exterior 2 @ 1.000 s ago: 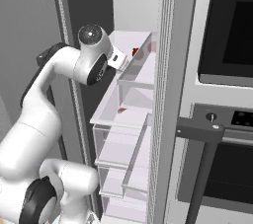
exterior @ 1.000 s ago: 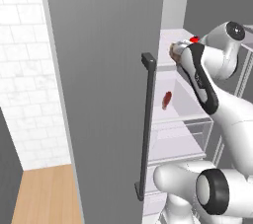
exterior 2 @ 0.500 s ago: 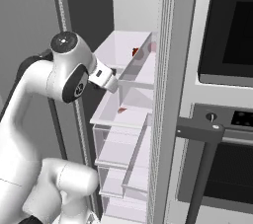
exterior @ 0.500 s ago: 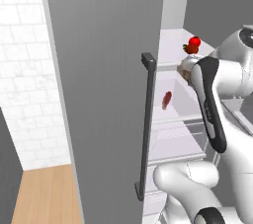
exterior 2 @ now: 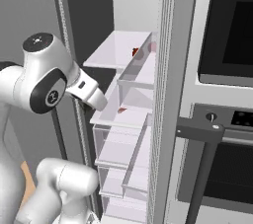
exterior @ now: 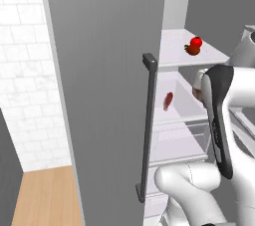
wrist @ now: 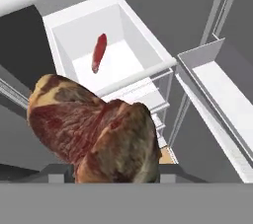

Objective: Place one tomato and one steak in each tupperware on the nearby counter, to pack two identical lunches.

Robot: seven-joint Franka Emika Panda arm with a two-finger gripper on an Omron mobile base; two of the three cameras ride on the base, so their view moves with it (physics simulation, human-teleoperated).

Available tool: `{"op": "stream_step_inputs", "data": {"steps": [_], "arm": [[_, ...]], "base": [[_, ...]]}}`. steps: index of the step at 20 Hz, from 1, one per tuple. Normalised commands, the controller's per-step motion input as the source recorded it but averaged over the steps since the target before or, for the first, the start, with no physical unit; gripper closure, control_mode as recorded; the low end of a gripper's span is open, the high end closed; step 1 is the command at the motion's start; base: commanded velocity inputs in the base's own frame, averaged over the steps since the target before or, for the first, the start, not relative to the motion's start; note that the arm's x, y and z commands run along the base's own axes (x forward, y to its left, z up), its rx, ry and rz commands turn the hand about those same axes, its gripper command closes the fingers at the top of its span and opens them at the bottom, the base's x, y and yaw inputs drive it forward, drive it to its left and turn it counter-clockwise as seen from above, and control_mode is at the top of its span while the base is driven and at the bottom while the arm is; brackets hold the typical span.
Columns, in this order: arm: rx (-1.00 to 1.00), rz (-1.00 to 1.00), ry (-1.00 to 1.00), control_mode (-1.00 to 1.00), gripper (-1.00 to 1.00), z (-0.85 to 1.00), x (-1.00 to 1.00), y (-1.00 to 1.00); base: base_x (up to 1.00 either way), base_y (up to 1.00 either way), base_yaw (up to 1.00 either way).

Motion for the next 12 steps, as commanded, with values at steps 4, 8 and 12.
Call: {"op": "stream_step_inputs", "data": {"steps": [4, 8, 12], "arm": [[-0.02, 0.0, 0.06, 1.0, 1.0, -0.1, -0.37, 0.0], [0.0, 0.0, 0.0, 1.0, 1.0, 0.0, 0.0, 0.0], [0.0, 0.0, 0.0, 1.0, 1.0, 0.0, 0.0, 0.0]], "base": [[-0.43, 0.01, 0.0], [-0.94, 0.18, 0.0], [-0.97, 0.23, 0.0]]}}
